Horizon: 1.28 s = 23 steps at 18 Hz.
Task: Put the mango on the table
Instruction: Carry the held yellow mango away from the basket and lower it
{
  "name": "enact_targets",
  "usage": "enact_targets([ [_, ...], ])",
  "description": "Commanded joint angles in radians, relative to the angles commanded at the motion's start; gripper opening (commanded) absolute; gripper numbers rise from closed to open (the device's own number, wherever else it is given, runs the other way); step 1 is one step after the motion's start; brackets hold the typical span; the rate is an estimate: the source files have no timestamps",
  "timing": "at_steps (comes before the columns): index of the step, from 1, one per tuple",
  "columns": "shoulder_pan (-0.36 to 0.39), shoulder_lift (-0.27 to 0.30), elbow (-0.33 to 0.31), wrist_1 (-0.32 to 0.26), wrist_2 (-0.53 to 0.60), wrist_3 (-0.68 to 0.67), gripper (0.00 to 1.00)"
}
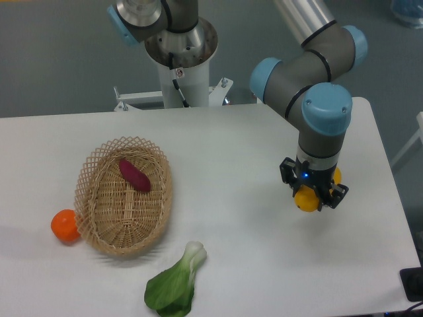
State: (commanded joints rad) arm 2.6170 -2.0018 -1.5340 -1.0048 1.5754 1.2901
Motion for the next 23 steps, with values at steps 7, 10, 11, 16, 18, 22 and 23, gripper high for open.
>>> enact_targets([
  [7, 0.0, -0.003, 0.014, -0.005, 0.003, 0.0, 0.46],
  [10, 0.0, -0.005, 0.011, -0.005, 0.005, 0.0, 0.46],
  [11, 0.0, -0.005, 0.003, -0.005, 0.002, 0.0, 0.46],
  [16, 0.0, 0.021, -0.055, 0.003, -0.002, 0.002, 0.46],
  [18, 0.002, 0.057, -0.138, 0.012, -0.006, 0.015, 0.46],
  [22, -0.003, 0.095, -0.257, 0.058, -0.002, 0.064, 0.48],
  [23, -0.005, 0.106, -0.285, 0.075, 0.002, 0.09, 0.48],
])
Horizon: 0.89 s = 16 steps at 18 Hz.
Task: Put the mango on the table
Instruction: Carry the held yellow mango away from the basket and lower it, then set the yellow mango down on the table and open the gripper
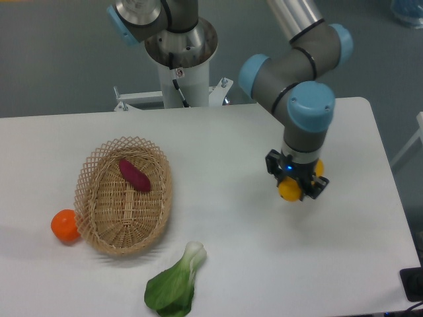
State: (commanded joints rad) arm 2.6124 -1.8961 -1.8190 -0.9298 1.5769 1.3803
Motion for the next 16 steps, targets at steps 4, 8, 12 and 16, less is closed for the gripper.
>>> enact_targets([
  [4, 0.0, 0.025, -0.101, 0.089, 0.073, 0.094, 0.47],
  [8, 0.0, 0.026, -0.158, 0.144, 0.114, 0.169, 0.47],
  [12, -0.002, 0.023, -0.158, 0.149, 0.121, 0.171, 0.51],
  [16, -0.005, 0.017, -0.161, 0.172, 0.121, 0.158, 0.65],
])
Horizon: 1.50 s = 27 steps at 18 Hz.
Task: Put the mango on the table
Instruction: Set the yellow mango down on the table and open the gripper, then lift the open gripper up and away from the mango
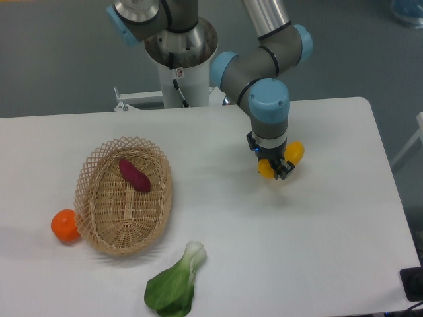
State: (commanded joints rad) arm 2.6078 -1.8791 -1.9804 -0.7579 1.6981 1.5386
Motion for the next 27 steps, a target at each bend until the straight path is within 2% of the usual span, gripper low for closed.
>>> enact_targets([
  [4, -0.002, -0.002, 0.0, 0.003, 0.002, -0.011, 0.85],
  [5, -0.006, -0.003, 0.003, 0.003, 0.0, -0.021, 0.98],
  [9, -0.012, -0.006, 0.02, 0.002, 0.0, -0.054, 1.0],
  [14, -0.012, -0.034, 0.129, -0.021, 0.003, -0.052, 1.0],
  [16, -0.011, -0.048, 0.19, -0.066, 0.003, -0.051, 1.0],
  [20, -0.003, -0.083, 0.343, -0.219, -0.009, -0.054, 1.0],
  [23, 0.008, -0.109, 0.425, -0.288, -0.024, -0.064, 1.0],
  [27, 0.034, -0.129, 0.492, -0.343, -0.121, -0.104, 1.0],
])
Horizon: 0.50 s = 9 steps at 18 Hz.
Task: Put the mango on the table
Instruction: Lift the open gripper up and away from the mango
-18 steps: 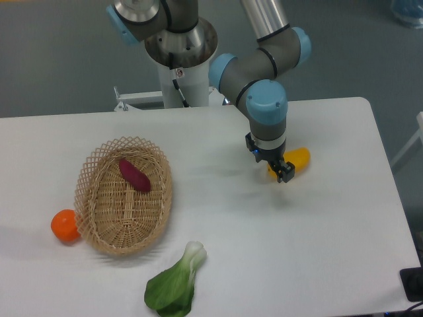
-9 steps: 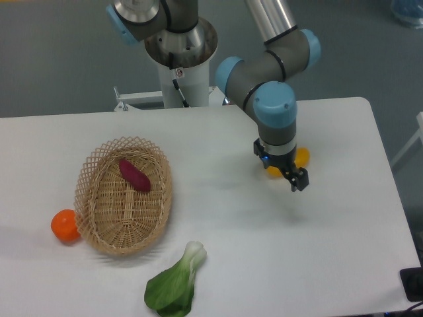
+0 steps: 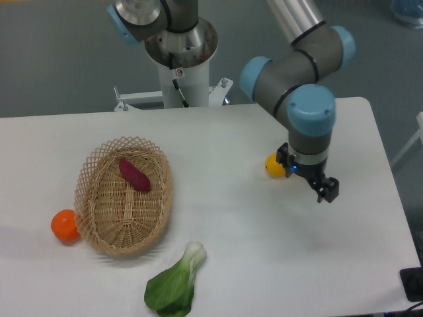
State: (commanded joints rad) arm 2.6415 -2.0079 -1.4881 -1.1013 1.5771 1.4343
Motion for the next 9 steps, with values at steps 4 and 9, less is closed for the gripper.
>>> enact_targets([
  [4, -0.003, -0.015, 0.041, -0.012, -0.022, -0.017, 1.0],
  [9, -0.009, -0.023, 0.04, -0.012, -0.045, -0.018, 1.0],
])
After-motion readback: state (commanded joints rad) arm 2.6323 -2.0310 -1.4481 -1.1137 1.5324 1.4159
